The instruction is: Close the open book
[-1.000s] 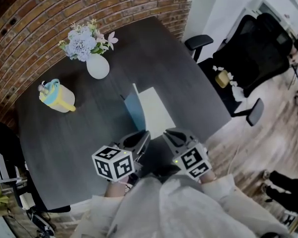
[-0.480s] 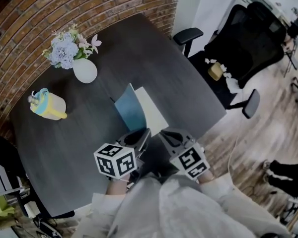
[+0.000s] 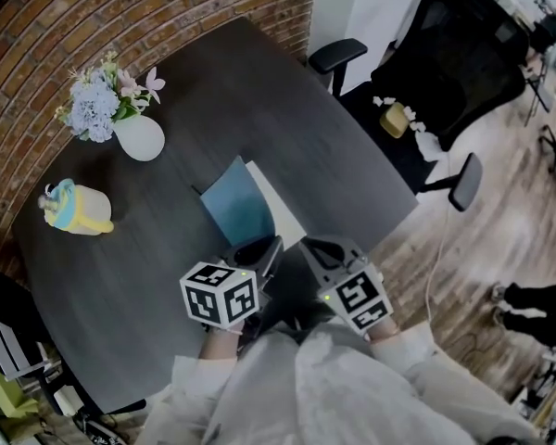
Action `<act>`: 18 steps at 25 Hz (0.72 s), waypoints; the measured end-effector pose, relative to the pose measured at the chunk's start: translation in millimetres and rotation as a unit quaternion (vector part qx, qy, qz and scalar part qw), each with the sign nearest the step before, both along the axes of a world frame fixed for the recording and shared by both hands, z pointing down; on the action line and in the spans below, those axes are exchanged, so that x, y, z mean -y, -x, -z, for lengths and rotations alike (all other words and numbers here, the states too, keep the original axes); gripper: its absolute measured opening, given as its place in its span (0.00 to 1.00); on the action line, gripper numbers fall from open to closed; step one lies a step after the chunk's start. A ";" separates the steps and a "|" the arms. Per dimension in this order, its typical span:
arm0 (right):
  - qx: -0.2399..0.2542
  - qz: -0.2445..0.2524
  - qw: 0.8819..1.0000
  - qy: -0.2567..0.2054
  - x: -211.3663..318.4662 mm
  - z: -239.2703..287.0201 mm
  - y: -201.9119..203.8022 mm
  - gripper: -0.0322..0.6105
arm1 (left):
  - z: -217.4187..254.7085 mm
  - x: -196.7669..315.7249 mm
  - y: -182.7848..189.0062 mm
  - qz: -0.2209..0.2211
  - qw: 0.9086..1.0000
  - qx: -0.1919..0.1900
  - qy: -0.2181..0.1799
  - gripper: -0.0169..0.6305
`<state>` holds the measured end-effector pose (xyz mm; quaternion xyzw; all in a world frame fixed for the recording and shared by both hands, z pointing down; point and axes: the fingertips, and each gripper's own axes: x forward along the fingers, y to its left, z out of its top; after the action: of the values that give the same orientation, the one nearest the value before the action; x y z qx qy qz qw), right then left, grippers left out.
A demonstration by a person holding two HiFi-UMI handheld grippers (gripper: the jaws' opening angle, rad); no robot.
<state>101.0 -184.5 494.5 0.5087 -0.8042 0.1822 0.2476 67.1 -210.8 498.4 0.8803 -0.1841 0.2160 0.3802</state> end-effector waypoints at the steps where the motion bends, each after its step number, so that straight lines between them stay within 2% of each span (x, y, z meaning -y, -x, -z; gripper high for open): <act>1: 0.004 -0.003 1.000 0.002 0.1 -1.3 -1.8 0.06 | -2.4 0.7 -2.2 -0.004 1.000 0.004 0.001 0.08; 14: 0.020 -0.032 0.999 0.022 -0.8 -15.2 -21.8 0.06 | -33.6 1.6 -27.3 -0.057 0.996 0.063 -0.007 0.08; 18: 0.029 -0.043 0.999 0.010 4.4 -17.8 -25.9 0.06 | -40.9 1.1 -33.6 -0.069 0.995 0.076 -0.005 0.09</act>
<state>126.9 -189.0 512.4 0.5347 -0.7866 0.2155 0.2211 100.7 -211.9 539.4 0.8738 -0.1527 0.3071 0.3448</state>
